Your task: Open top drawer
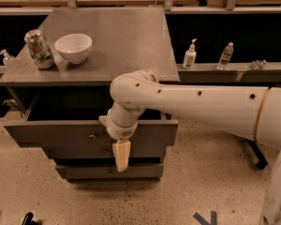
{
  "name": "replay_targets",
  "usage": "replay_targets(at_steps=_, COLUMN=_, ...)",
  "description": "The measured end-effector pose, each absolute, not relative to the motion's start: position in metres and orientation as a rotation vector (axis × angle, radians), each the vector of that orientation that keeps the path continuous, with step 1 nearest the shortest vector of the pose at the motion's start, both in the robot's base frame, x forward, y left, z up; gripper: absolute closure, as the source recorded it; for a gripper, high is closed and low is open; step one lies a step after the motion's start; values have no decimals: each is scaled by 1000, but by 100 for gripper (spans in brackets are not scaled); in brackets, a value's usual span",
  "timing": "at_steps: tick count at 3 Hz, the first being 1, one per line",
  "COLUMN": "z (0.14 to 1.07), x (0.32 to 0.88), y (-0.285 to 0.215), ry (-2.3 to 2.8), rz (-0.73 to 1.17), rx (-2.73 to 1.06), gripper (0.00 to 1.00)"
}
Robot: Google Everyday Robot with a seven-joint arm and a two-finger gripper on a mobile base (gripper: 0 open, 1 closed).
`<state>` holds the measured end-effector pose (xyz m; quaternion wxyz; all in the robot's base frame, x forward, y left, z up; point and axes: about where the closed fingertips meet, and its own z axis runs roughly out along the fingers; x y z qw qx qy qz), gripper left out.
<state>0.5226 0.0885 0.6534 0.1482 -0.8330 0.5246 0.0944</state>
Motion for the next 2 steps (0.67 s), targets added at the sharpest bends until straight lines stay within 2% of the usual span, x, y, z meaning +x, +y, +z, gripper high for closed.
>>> replay_targets(at_steps=2, z=661, x=481, y=89, ry=1429, rz=319, rx=-2418, gripper=1)
